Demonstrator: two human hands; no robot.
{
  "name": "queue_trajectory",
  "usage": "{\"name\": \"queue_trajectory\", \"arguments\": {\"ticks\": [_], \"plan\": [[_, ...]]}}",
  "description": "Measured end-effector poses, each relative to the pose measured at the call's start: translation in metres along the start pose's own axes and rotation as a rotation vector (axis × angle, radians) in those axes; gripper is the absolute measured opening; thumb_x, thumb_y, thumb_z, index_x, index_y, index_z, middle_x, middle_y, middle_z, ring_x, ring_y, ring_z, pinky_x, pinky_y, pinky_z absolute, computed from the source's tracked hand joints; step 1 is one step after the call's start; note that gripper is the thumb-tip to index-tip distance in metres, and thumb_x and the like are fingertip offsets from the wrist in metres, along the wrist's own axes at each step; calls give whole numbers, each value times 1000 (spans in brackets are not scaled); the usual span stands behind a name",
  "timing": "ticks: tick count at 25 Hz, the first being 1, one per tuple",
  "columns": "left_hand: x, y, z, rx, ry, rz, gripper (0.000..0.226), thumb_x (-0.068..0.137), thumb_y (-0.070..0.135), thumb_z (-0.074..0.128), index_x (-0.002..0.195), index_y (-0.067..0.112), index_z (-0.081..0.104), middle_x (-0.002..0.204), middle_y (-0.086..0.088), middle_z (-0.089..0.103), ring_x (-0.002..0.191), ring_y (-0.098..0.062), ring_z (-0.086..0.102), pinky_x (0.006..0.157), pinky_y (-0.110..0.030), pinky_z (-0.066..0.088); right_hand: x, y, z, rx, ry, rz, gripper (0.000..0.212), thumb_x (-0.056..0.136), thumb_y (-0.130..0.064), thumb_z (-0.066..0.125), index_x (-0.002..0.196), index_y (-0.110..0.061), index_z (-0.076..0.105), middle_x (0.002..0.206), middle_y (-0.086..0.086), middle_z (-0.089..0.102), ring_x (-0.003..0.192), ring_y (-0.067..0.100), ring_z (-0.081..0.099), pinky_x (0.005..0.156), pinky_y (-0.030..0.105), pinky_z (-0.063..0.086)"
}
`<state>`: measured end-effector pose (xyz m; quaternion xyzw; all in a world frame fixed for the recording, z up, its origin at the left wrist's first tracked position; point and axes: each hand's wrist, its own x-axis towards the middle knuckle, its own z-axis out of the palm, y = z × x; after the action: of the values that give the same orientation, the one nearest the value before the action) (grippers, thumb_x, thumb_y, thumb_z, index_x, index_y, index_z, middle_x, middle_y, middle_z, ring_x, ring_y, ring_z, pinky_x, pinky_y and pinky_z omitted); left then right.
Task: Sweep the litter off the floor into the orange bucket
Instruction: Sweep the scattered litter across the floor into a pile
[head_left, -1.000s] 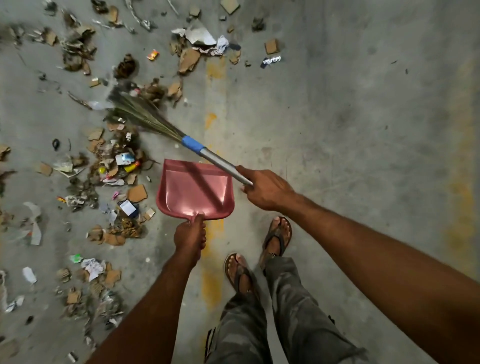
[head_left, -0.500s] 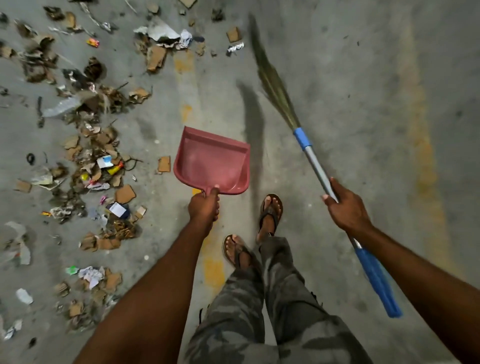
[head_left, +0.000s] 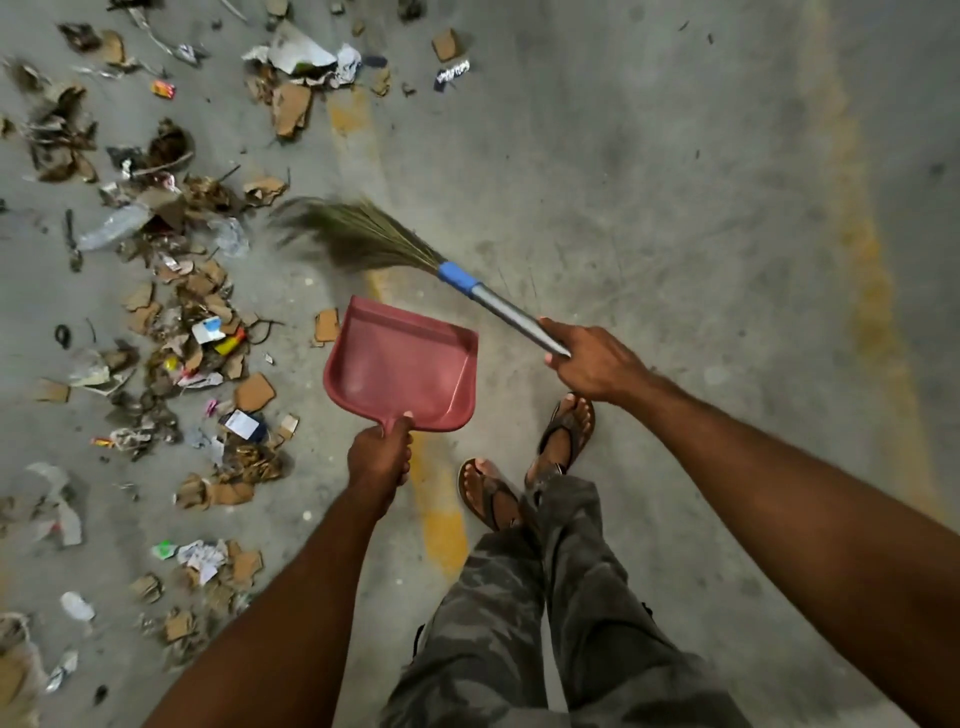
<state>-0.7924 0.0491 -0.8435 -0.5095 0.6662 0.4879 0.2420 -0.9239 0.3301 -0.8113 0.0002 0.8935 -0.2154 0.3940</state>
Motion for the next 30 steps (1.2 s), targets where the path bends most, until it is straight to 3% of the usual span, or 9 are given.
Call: {"name": "queue_trajectory", "arguments": {"ticks": [6, 9, 11, 13, 15, 20, 23, 25, 30], "plan": [[7, 64, 19, -40, -12, 82, 39, 96, 39, 69, 76, 5, 66, 57, -7, 56, 40, -17, 46, 39, -22, 36, -19, 33, -24, 354, 305, 164, 58, 99, -33, 61, 154, -35, 44, 137, 9, 65, 118, 32, 64, 93, 33, 50], [9, 105, 51, -37, -70, 123, 38, 96, 39, 69, 75, 7, 64, 55, -4, 54, 38, -15, 45, 39, -22, 34, -23, 80, -55, 349, 451, 363, 56, 96, -26, 60, 151, -27, 48, 125, 17, 70, 107, 40, 67, 92, 43, 56], [12, 128, 79, -43, -102, 135, 38, 97, 38, 68, 75, 8, 64, 56, -5, 53, 38, -14, 44, 38, -21, 34, -2, 108, -86, 343, 427, 492, 53, 85, -26, 57, 138, -21, 58, 112, 21, 72, 95, 43, 69, 85, 47, 59], [16, 147, 103, -60, -106, 123, 37, 98, 36, 68, 76, 8, 62, 56, -6, 52, 38, -14, 43, 37, -20, 32, 30, 129, -112, 359, 324, 565, 44, 71, -27, 52, 112, -18, 65, 96, 21, 72, 82, 42, 70, 76, 49, 62], [23, 166, 125, -50, -122, 102, 38, 98, 37, 68, 75, 7, 62, 56, -5, 52, 39, -15, 43, 38, -18, 31, 60, 127, -130, 303, 217, 521, 38, 73, -22, 55, 109, -19, 66, 88, 17, 71, 76, 40, 71, 71, 46, 63], [36, 206, 147, -46, -55, 76, 39, 98, 38, 68, 77, 6, 63, 55, -5, 52, 38, -14, 43, 38, -20, 32, 125, 61, -165, 230, 12, 121, 53, 86, -17, 63, 136, -34, 62, 98, 11, 74, 74, 29, 70, 57, 27, 54], [39, 224, 141, -28, -4, 45, 39, 97, 40, 68, 78, 6, 63, 57, -6, 53, 40, -17, 44, 40, -22, 34, 134, 37, -181, 177, 29, -17, 60, 91, -24, 63, 147, -39, 51, 132, 10, 68, 113, 33, 67, 90, 35, 56], [40, 234, 135, -26, 5, 45, 41, 97, 40, 68, 77, 5, 65, 56, -5, 54, 42, -17, 46, 41, -23, 35, 128, 39, -188, 188, 77, -26, 62, 94, -28, 63, 152, -38, 45, 140, 9, 63, 124, 33, 62, 99, 37, 52], [47, 262, 134, -67, -2, 47, 41, 97, 40, 69, 80, 3, 65, 59, -7, 54, 41, -16, 45, 39, -23, 34, 121, 89, -208, 331, 356, 224, 59, 96, -32, 62, 152, -38, 45, 131, 10, 69, 114, 34, 67, 93, 37, 54]]}}
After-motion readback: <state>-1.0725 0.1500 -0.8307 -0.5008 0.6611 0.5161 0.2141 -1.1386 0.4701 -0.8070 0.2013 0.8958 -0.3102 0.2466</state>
